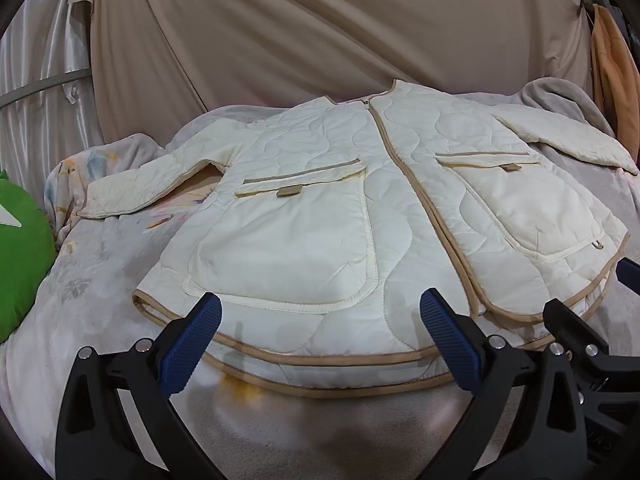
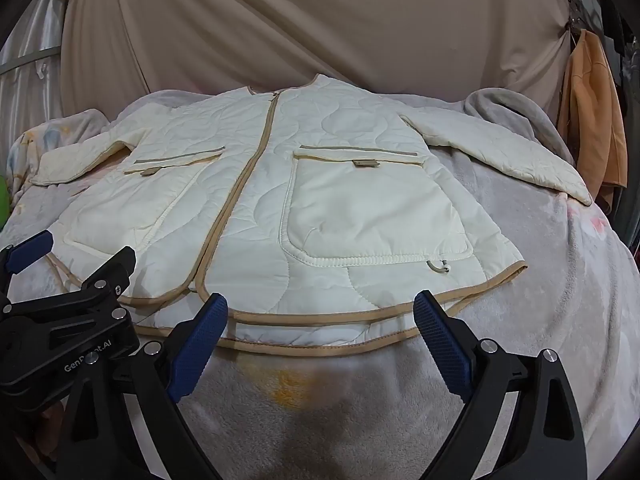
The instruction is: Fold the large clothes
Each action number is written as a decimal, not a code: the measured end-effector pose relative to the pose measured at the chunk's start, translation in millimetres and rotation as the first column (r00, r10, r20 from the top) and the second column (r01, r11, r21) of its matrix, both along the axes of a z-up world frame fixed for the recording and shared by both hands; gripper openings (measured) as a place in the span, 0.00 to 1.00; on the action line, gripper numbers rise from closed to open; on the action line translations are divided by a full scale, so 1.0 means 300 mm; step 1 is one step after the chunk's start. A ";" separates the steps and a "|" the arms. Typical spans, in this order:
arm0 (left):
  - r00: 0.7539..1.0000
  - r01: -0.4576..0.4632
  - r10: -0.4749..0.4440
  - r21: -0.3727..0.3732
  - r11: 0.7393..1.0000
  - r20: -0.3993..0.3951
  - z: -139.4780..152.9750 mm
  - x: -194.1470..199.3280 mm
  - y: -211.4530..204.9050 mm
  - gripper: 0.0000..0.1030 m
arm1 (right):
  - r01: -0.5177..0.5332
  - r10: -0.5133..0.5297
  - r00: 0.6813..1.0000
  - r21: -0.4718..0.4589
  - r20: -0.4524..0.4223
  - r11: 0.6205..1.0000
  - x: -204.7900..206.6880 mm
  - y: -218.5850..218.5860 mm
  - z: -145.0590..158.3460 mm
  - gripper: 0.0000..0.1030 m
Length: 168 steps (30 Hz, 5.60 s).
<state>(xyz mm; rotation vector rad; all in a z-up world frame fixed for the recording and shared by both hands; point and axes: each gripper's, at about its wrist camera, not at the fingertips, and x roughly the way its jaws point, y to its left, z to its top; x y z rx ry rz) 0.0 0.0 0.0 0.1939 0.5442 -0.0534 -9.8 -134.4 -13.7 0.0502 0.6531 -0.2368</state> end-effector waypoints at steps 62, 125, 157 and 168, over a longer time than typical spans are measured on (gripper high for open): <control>0.999 0.039 -0.036 -0.102 0.994 0.032 0.044 -0.024 0.061 0.94 | -0.007 0.006 1.000 0.084 0.011 0.996 -0.023 -0.106 0.070 0.89; 0.981 -0.085 0.049 -0.190 0.978 -0.188 0.178 0.862 0.290 0.95 | -0.411 0.412 0.911 -0.128 -0.025 0.902 1.038 0.196 0.222 0.30; 0.981 -0.060 -0.004 -0.329 0.942 -0.192 0.283 1.126 0.239 0.02 | -0.363 0.358 0.932 -0.134 -0.062 0.922 0.991 -0.002 0.186 0.37; 0.958 -0.082 0.012 -0.234 0.969 -0.287 0.071 1.171 0.245 0.05 | -0.122 0.146 0.983 0.202 -0.108 0.972 0.932 -0.510 0.095 0.51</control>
